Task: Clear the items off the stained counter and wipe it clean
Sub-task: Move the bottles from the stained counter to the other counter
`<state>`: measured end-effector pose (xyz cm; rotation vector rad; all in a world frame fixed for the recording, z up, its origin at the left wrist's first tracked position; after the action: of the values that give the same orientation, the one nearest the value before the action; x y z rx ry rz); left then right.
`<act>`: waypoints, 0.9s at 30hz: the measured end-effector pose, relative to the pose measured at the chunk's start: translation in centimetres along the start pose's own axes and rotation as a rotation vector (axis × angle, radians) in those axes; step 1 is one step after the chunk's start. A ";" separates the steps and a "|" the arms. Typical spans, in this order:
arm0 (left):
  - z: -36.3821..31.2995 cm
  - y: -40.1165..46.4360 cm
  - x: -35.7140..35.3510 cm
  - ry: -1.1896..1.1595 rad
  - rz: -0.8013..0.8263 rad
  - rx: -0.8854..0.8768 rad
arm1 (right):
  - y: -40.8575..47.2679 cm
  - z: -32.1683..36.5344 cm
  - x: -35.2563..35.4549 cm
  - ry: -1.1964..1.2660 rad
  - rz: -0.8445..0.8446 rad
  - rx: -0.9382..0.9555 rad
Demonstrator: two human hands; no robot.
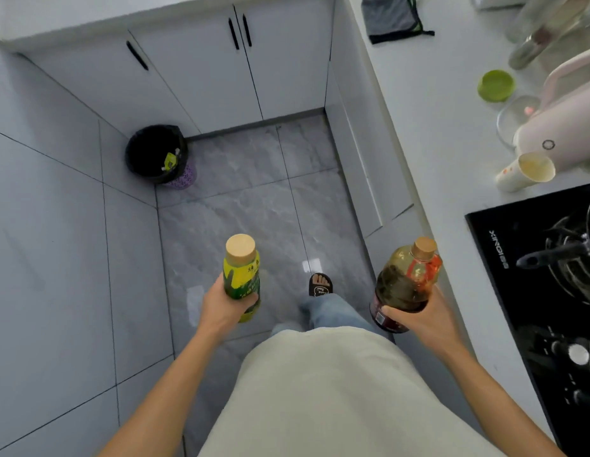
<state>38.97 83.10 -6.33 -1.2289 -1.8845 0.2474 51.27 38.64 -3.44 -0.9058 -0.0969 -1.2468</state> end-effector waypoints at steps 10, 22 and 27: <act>3.1 5.5 4.9 0.034 -0.047 0.188 | 13.3 14.1 -2.0 -0.023 0.013 0.095; -7.6 22.5 10.7 0.105 0.049 0.116 | 23.3 23.7 -4.9 -0.016 -0.047 0.045; -17.3 30.9 11.2 0.144 0.122 -0.003 | 24.6 24.3 -4.5 0.029 -0.090 -0.045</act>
<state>70.28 103.01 -7.07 -1.3301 -1.6901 0.2147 80.08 58.32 -2.89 -0.9302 -0.0877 -1.3497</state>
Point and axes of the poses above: each hand's wrist, its own y-axis towards the middle knuckle, its own x-axis out of the back of the hand, z = x × y, the point moved 10 cm from there along y, towards the middle knuckle, and after that the axes turned 1 degree about -x, right-handed, at the moved point
